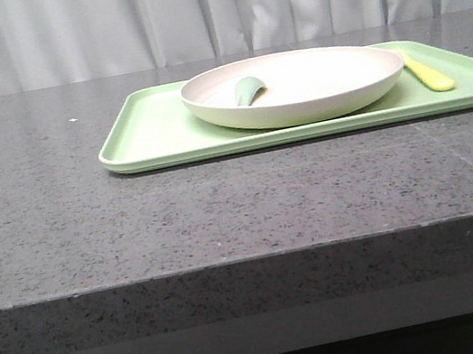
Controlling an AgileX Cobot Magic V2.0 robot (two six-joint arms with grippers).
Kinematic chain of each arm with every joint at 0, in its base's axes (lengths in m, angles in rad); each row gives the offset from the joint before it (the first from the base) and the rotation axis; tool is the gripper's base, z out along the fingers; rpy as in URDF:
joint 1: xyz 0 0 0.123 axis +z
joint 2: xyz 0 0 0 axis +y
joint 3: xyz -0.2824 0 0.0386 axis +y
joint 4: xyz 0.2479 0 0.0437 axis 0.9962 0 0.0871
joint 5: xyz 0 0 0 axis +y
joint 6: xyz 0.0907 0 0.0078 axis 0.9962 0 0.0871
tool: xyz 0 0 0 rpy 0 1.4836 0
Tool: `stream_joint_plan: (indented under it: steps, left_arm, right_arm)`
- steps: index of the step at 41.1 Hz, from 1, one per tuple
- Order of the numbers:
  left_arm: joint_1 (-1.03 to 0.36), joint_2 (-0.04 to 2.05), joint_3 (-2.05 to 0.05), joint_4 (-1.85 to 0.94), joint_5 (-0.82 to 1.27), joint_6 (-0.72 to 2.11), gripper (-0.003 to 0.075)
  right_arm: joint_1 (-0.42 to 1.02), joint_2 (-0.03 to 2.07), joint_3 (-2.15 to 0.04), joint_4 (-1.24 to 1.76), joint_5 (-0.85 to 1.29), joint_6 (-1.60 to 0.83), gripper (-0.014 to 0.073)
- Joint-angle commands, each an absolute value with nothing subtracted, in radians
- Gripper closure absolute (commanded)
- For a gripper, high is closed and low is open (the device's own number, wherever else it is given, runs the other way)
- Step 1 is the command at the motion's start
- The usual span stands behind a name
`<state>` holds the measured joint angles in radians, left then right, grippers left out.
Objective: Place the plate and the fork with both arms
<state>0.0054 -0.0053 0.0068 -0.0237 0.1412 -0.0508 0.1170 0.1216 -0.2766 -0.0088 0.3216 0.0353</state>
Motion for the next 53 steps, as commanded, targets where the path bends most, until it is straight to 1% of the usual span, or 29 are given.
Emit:
stream_joint_plan:
  steps: [1,7,19,23,31,53]
  left_arm:
    - [0.005,-0.026,0.008,-0.031,0.056,-0.053,0.0738]
    - [0.005,-0.026,0.008,-0.031,0.056,-0.053,0.0738]
    - [0.005,-0.026,0.008,-0.031,0.056,-0.053,0.0738]
    - [0.005,-0.026,0.008,-0.031,0.056,-0.053,0.0738]
    - [0.005,-0.026,0.008,-0.031,0.056,-0.053,0.0738]
    - [0.005,-0.026,0.008,-0.031,0.056,-0.053,0.0738]
  right_arm:
    - [0.101,0.074,-0.248,0.051,0.21,-0.031,0.0657]
    - [0.047,-0.033,-0.129,0.125,0.215,-0.031,0.0657]
    - [0.032,-0.028,-0.015,0.137,0.209,-0.031,0.0657]
    - [0.032,-0.028,0.024,0.137,0.155,-0.031,0.0657]
    - [0.032,-0.028,0.023,0.13,0.121,-0.031,0.0657]
    - [0.032,-0.028,0.023,0.13,0.123,-0.031,0.0657]
